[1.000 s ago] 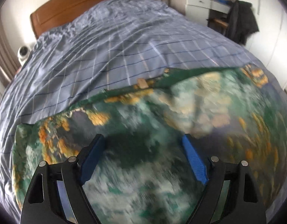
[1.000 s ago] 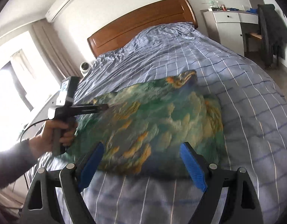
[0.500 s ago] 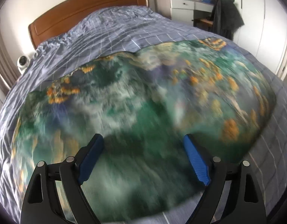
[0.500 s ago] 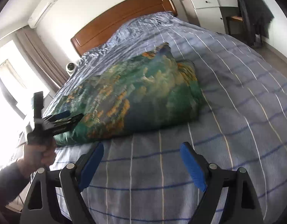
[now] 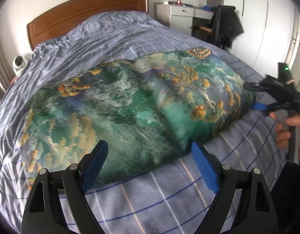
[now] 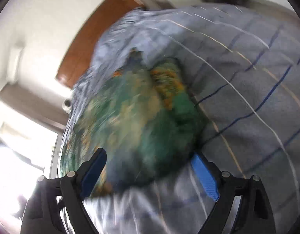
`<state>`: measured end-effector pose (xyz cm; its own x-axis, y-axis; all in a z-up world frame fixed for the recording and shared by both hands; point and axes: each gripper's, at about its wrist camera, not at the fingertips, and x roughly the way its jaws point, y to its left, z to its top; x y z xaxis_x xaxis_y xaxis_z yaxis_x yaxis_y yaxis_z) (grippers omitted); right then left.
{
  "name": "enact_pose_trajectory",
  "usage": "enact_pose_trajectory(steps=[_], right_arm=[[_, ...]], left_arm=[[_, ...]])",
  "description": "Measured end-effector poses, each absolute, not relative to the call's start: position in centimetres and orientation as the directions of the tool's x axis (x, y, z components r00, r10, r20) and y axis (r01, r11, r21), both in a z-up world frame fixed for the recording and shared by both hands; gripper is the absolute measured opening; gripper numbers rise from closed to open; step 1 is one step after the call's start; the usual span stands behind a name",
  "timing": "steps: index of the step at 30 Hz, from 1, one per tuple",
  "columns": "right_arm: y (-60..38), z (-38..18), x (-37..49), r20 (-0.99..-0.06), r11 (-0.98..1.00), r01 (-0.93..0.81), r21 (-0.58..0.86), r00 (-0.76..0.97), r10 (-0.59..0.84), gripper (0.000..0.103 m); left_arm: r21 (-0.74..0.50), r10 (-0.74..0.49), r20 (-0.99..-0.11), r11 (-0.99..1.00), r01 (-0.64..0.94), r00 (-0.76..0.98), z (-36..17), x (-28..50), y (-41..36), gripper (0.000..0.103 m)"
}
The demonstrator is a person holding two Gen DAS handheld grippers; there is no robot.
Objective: Fold large clothes
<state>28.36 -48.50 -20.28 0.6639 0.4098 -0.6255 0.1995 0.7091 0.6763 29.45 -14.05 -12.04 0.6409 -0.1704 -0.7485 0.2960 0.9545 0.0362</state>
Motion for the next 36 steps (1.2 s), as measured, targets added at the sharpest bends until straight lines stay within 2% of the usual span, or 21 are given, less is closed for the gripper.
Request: enact_pose_trajectory(steps=[2, 3, 4, 5, 9, 12, 15, 19, 22, 29, 31, 32, 33, 34, 36], right_arm=[[-48.7, -21.5, 29.3, -0.614, 0.659, 0.252, 0.709, 0.68, 0.4, 0.092], [-48.8, -21.8, 29.3, -0.612, 0.643, 0.271, 0.716, 0.687, 0.392, 0.088], [-49.1, -22.2, 29.1, -0.607, 0.616, 0.303, 0.727, 0.703, 0.37, 0.08], [-49.2, -22.4, 28.9, -0.613, 0.605, 0.328, 0.725, 0.708, 0.351, 0.055], [-49.1, -21.5, 27.5, -0.563, 0.596, 0.285, 0.75, 0.749, 0.35, 0.029], [-46.9, -17.7, 26.5, -0.552, 0.732, 0.182, 0.657, 0.778, 0.302, 0.027], [-44.4, -13.7, 25.4, -0.507, 0.817, 0.07, 0.572, 0.813, 0.285, 0.026], [-38.2, -8.6, 23.7, -0.448, 0.921, -0.108, 0.373, 0.849, 0.281, 0.026], [-32.9, -6.5, 22.1, -0.419, 0.948, -0.235, 0.214, 0.854, 0.307, 0.026], [-22.3, -6.4, 18.8, -0.416, 0.89, -0.433, -0.143, 0.842, 0.343, 0.027], [-20.6, -6.8, 18.4, -0.417, 0.863, -0.464, -0.199, 0.837, 0.354, 0.027], [-20.0, -7.0, 18.5, -0.423, 0.853, -0.478, -0.21, 0.831, 0.362, 0.027], [-19.5, -6.8, 18.5, -0.432, 0.85, -0.485, -0.207, 0.825, 0.365, 0.027], [-19.6, -6.9, 18.6, -0.445, 0.852, -0.487, -0.192, 0.817, 0.367, 0.027], [-20.6, -6.3, 18.6, -0.461, 0.848, -0.52, -0.098, 0.779, 0.424, 0.037]], left_arm=[[0.033, -0.173, -0.757, 0.953, 0.302, 0.63, -11.3, 29.8, -13.9, 0.088], [0.029, -0.179, -0.76, 0.951, 0.308, 0.625, -11.0, 29.7, -13.9, 0.088], [0.025, -0.19, -0.761, 0.947, 0.321, 0.62, -10.4, 30.1, -14.1, 0.088], [0.019, -0.206, -0.76, 0.941, 0.338, 0.616, -9.7, 30.6, -14.5, 0.088], [-0.014, -0.291, -0.749, 0.905, 0.425, 0.595, -6.5, 32.8, -16.7, 0.089], [-0.07, -0.371, -0.748, 0.869, 0.49, 0.551, -3.9, 35.3, -19.2, 0.094], [-0.163, -0.444, -0.763, 0.835, 0.526, 0.469, -2.1, 38.3, -21.7, 0.094], [-0.252, -0.508, -0.797, 0.772, 0.583, 0.328, -1.2, 40.7, -24.2, 0.094], [-0.178, -0.449, -0.825, 0.782, 0.597, 0.342, -0.8, 40.7, -24.2, 0.094], [0.063, -0.171, -0.879, 0.884, 0.463, 0.446, -3.1, 40.5, -20.1, 0.094], [0.096, -0.123, -0.882, 0.898, 0.429, 0.455, -4.3, 40.6, -19.1, 0.063], [0.061, -0.148, -0.888, 0.901, 0.429, 0.435, -4.7, 40.7, -18.6, 0.044], [0.024, -0.175, -0.889, 0.905, 0.424, 0.424, -4.8, 40.8, -17.9, 0.035], [0.003, -0.191, -0.887, 0.908, 0.42, 0.421, -4.7, 40.7, -17.2, 0.033], [-0.016, -0.213, -0.881, 0.907, 0.422, 0.423, -4.5, 40.5, -15.6, 0.031]])
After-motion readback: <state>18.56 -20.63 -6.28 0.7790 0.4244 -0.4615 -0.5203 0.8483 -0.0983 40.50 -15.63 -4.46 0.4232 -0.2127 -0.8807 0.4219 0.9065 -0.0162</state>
